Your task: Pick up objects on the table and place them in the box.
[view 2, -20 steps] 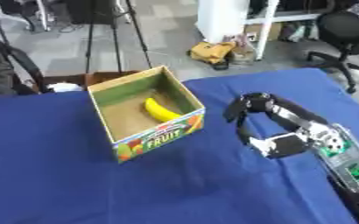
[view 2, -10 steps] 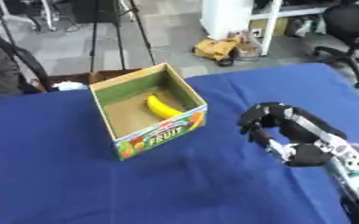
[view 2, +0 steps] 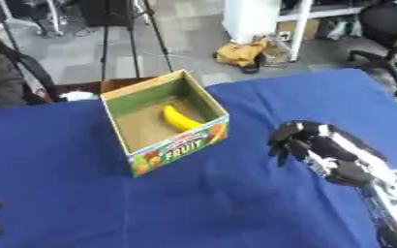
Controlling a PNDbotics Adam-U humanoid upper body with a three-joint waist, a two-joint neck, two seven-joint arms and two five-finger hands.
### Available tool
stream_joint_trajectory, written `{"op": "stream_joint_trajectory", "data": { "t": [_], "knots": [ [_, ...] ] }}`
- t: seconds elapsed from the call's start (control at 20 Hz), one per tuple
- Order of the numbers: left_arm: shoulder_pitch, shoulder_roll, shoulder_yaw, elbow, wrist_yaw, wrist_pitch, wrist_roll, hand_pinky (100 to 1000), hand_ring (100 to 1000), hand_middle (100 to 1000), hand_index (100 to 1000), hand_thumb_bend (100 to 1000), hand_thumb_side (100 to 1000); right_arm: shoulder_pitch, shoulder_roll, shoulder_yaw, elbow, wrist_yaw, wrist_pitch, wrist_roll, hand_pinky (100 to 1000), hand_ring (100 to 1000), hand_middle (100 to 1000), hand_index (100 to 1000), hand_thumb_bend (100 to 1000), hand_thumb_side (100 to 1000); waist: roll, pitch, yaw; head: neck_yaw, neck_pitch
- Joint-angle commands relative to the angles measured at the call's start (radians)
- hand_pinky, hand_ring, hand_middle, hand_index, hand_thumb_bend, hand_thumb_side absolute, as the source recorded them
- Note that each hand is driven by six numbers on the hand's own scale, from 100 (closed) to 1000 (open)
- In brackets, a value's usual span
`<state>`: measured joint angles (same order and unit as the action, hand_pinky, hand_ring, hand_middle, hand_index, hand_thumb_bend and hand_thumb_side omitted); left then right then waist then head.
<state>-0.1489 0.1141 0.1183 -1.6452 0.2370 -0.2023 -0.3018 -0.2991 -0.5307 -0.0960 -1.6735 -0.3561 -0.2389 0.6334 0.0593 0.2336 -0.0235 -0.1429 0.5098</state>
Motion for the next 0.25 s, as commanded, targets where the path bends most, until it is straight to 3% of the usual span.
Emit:
{"op": "stream_joint_trajectory", "data": {
  "t": [0.05, 0.25],
  "knots": [
    [-0.006, 0.016, 0.014, -0.011, 0.003, 0.001, 0.009, 490, 742, 485, 544, 252, 1000, -0.004, -0.006, -0.016, -0.032, -0.012, 0.017, 0.002, 479, 620, 634, 710, 100, 526, -0.005, -0.017, 0.001, -0.001, 0.01],
    [-0.004, 0.016, 0.017, -0.012, 0.002, 0.003, 0.017, 490, 741, 485, 550, 254, 1000, 0.0, -0.002, -0.016, -0.035, -0.01, 0.022, 0.004, 478, 619, 633, 709, 100, 526, -0.006, -0.019, 0.0, 0.0, 0.009]
  ]
}}
